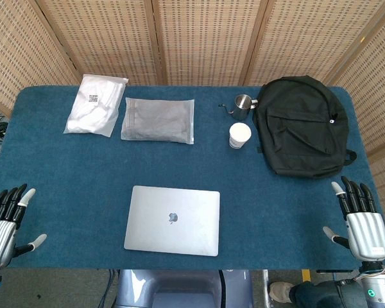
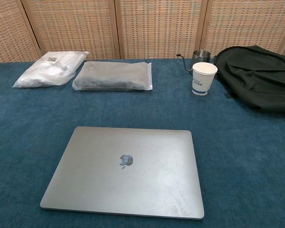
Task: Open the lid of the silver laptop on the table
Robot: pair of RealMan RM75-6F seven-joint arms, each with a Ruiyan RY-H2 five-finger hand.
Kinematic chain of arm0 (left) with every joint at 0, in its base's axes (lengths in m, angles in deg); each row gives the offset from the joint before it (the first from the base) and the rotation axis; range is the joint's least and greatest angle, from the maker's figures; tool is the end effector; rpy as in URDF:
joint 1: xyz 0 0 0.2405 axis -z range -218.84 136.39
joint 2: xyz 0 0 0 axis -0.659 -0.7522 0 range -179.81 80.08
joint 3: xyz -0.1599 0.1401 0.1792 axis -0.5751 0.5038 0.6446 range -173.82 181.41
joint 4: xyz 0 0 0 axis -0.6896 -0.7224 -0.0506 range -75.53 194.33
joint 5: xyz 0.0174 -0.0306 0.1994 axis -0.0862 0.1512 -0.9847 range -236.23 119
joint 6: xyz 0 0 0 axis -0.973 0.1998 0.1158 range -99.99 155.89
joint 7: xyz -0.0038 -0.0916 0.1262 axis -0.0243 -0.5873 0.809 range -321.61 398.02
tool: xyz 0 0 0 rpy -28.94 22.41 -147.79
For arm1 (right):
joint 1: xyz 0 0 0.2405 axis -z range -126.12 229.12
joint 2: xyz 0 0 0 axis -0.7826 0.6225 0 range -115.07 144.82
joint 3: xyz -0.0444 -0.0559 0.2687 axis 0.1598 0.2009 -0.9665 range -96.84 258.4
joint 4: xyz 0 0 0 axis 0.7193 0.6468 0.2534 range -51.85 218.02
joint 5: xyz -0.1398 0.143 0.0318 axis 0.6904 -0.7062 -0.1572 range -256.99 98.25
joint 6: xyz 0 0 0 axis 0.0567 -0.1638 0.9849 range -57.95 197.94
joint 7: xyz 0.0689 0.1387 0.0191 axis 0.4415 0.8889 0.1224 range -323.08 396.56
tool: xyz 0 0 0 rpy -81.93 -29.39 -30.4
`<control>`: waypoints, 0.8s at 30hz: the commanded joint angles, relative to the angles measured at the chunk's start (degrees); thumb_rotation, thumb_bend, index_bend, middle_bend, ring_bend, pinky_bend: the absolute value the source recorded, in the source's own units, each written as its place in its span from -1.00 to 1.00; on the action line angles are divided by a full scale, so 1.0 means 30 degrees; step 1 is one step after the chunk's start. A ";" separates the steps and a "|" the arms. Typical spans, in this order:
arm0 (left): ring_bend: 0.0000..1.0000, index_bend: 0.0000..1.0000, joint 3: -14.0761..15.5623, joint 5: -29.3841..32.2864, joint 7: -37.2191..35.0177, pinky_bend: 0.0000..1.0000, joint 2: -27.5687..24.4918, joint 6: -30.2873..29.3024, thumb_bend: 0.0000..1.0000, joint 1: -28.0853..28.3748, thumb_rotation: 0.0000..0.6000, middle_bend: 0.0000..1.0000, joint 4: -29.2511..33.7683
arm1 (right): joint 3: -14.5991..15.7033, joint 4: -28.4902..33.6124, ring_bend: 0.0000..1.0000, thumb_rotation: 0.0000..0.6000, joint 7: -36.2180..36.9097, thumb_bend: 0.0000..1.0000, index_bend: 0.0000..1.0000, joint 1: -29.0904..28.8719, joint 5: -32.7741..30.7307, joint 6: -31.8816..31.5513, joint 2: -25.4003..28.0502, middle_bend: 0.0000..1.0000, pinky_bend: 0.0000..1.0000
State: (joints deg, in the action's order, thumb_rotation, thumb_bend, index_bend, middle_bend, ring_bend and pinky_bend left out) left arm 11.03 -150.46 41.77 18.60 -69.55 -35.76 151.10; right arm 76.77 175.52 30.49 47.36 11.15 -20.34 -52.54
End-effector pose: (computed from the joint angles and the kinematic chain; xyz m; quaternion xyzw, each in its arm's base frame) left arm -0.3085 0.1605 0.1527 -0.6147 -0.3531 -0.4239 0.5637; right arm -0.3074 -0.1925 0.1681 0.5996 -0.3271 0.4179 0.5990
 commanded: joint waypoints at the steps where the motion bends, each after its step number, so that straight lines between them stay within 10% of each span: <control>1: -1.00 -1.00 -0.0125 -0.0220 -0.0308 -1.00 -0.0003 0.0233 -1.00 -0.0026 1.00 -1.00 -0.0166 | -0.0043 -0.0002 -1.00 1.00 0.0109 -1.00 -1.00 0.0011 -0.0082 0.0011 0.0010 -1.00 -1.00; 10: -1.00 -1.00 0.0398 -0.3839 -0.2258 -1.00 0.0491 0.2362 -1.00 0.1829 1.00 -1.00 -0.0704 | -0.0107 -0.0007 -1.00 1.00 0.0682 -1.00 -1.00 0.0072 -0.0178 -0.0029 0.0127 -1.00 -1.00; 24: -1.00 -1.00 -0.0529 -0.6951 0.1431 -1.00 0.4688 0.8064 -1.00 0.5825 1.00 -1.00 -0.1112 | -0.0123 0.0008 -1.00 1.00 0.1284 -1.00 -1.00 0.0082 -0.0233 0.0076 0.0299 -1.00 -1.00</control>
State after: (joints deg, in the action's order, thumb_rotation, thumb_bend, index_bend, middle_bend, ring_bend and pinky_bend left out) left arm 10.51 -170.92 44.22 29.93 -48.22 -20.35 148.83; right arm 76.44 175.62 34.20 47.62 10.57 -20.21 -51.70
